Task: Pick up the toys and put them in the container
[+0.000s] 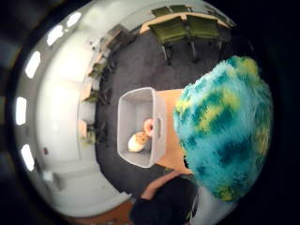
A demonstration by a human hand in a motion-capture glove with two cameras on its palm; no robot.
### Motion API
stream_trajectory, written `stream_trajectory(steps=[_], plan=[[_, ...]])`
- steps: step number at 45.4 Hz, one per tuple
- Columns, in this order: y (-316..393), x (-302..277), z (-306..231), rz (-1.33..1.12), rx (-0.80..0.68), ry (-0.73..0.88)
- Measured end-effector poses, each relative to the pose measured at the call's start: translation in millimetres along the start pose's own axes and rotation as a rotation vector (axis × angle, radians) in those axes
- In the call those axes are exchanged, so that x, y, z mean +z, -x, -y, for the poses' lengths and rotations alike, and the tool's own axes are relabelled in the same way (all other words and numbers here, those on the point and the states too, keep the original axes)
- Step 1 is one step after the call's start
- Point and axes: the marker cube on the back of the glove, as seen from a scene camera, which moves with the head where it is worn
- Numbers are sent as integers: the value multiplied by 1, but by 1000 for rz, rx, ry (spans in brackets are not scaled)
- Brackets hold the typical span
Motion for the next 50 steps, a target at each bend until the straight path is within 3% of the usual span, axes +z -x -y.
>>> stream_trajectory(steps=[10, 15, 20, 24, 27, 35, 42, 50], plan=[[114, 7, -11, -16, -144, 8], [160, 18, -22, -9, -323, 19], [199, 34, -25, -20, -215, 32], [189, 49, -14, -27, -325, 42], [164, 56, 8, 22, -271, 63], [174, 71, 8, 82, -307, 83], [190, 90, -4, 64, -347, 227], [215, 93, -25, 33, -309, 179]])
